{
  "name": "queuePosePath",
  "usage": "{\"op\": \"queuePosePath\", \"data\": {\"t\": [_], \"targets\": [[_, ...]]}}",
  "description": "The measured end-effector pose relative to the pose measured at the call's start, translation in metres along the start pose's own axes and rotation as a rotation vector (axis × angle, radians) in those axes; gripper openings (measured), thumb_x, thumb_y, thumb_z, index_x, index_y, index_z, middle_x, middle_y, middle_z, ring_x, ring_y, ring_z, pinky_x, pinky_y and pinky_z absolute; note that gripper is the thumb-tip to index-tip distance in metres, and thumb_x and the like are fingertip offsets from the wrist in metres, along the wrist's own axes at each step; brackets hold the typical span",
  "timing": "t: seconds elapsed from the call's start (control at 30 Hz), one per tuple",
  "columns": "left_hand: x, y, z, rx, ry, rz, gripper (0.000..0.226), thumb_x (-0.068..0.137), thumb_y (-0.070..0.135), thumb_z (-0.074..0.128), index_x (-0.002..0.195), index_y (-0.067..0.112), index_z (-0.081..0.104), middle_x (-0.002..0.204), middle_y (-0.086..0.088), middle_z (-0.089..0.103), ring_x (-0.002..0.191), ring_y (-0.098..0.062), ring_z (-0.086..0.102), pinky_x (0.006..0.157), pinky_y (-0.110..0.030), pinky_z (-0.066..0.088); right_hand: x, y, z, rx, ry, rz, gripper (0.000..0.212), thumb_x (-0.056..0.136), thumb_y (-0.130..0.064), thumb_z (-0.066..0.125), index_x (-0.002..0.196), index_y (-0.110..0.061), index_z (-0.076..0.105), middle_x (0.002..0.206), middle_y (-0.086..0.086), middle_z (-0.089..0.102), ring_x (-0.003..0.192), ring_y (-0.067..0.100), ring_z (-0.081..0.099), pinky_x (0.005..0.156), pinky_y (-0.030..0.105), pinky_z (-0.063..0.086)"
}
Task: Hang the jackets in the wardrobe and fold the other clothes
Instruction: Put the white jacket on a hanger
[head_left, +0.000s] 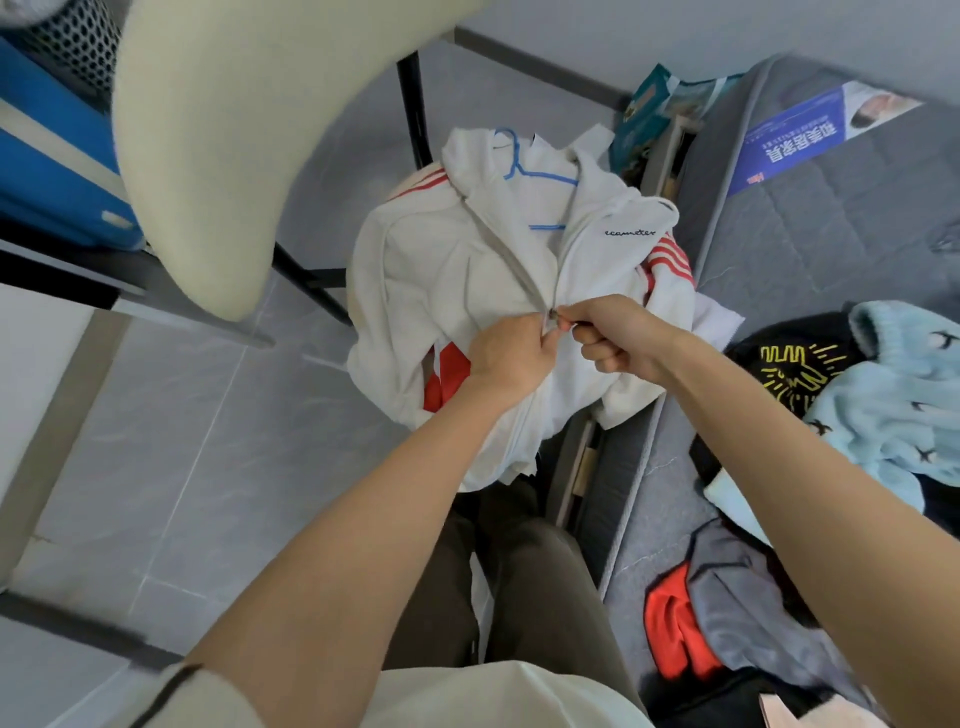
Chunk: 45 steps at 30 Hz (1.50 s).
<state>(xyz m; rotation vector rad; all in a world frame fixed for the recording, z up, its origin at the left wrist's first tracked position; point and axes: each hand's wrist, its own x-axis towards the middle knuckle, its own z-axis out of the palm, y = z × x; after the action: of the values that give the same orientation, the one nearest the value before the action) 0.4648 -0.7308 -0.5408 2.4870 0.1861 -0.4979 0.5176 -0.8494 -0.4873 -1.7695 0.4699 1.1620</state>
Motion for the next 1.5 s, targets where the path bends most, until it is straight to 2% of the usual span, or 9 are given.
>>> {"op": "queuePosePath", "data": {"t": [0.2,0.47,0.63,0.93,1.1,1.2,1.27,1.37,1.5], "targets": [[-0.022,-0.009,-0.004,-0.01,-0.088,0.027,0.038,0.096,0.03,0.044,0.061,0.02,0.031,0.06,0.006,0.04,0.062,-0.018,0.045,0.046,-0.028,0.023,-0.007,0.001,0.01,0.265,0.034,0.089,0.028,0.097,-0.015,0.045,0.069,-0.016,0.047,0.042,-0.009,0.025,0.032,0.005,0.018,0.032,0.015,0.015],[-0.04,-0.04,-0.026,-0.058,-0.216,-0.004,0.04,0.091,0.031,0.051,0.059,0.018,0.031,0.054,0.006,0.033,0.049,-0.011,0.032,0.048,-0.026,0.025,0.002,-0.039,0.017,0.308,0.183,-0.04,0.029,0.095,-0.01,0.044,0.066,-0.015,0.047,0.037,-0.011,0.026,0.032,0.006,0.019,0.034,0.016,0.014],[-0.042,-0.057,-0.035,-0.061,-0.401,-0.048,0.037,0.093,0.035,0.047,0.062,0.019,0.034,0.061,0.005,0.039,0.059,-0.012,0.039,0.056,-0.028,0.03,0.015,-0.06,0.017,0.404,0.241,-0.089,0.029,0.093,-0.006,0.044,0.065,-0.015,0.044,0.035,-0.011,0.027,0.03,0.006,0.019,0.033,0.017,0.014],[-0.025,-0.061,-0.025,-0.059,-0.512,-0.195,0.027,0.093,0.03,0.045,0.071,0.017,0.04,0.074,-0.003,0.054,0.07,-0.018,0.055,0.065,-0.03,0.039,0.056,-0.092,-0.003,0.415,0.211,-0.135,0.031,0.1,-0.018,0.042,0.07,-0.015,0.049,0.039,-0.011,0.028,0.035,0.006,0.02,0.039,0.018,0.014],[0.006,-0.06,-0.03,-0.085,-0.548,-0.311,0.026,0.094,0.031,0.045,0.073,0.017,0.053,0.068,0.005,0.062,0.055,-0.009,0.056,0.04,-0.017,0.033,0.086,-0.12,-0.021,0.447,0.157,-0.167,0.031,0.1,-0.016,0.038,0.071,-0.016,0.046,0.039,-0.012,0.028,0.035,0.006,0.019,0.038,0.018,0.012],[0.024,-0.051,-0.029,-0.052,-0.592,-0.401,0.018,0.089,0.022,0.046,0.089,0.013,0.062,0.074,0.003,0.066,0.062,-0.012,0.059,0.046,-0.02,0.035,0.104,-0.132,-0.037,0.46,0.147,-0.152,0.029,0.097,-0.013,0.037,0.069,-0.019,0.043,0.041,-0.012,0.027,0.037,0.007,0.017,0.04,0.019,0.011],[0.035,-0.046,-0.027,0.025,-0.633,-0.449,0.018,0.084,0.015,0.048,0.092,0.011,0.063,0.082,0.0,0.069,0.072,-0.017,0.061,0.052,-0.023,0.038,0.116,-0.131,-0.046,0.421,0.148,-0.126,0.025,0.095,-0.012,0.037,0.07,-0.018,0.042,0.041,-0.011,0.027,0.038,0.007,0.017,0.039,0.019,0.012],[0.048,-0.046,-0.029,0.179,-0.69,-0.477,0.018,0.083,0.014,0.05,0.096,0.011,0.063,0.076,0.002,0.061,0.064,-0.014,0.053,0.05,-0.024,0.034,0.131,-0.121,-0.058,0.211,0.123,-0.088,0.019,0.091,-0.017,0.043,0.073,-0.019,0.048,0.046,-0.01,0.032,0.037,0.008,0.021,0.038,0.016,0.018],[0.074,-0.04,-0.03,0.221,-0.524,-0.39,0.035,0.091,0.043,0.049,0.106,0.012,0.052,0.097,0.0,0.059,0.089,-0.019,0.058,0.068,-0.027,0.04,0.154,-0.112,-0.073,-0.218,0.063,-0.081,0.025,0.092,-0.034,0.053,0.074,-0.022,0.066,0.063,-0.005,0.054,0.044,0.009,0.043,0.045,0.018,0.034]]}}
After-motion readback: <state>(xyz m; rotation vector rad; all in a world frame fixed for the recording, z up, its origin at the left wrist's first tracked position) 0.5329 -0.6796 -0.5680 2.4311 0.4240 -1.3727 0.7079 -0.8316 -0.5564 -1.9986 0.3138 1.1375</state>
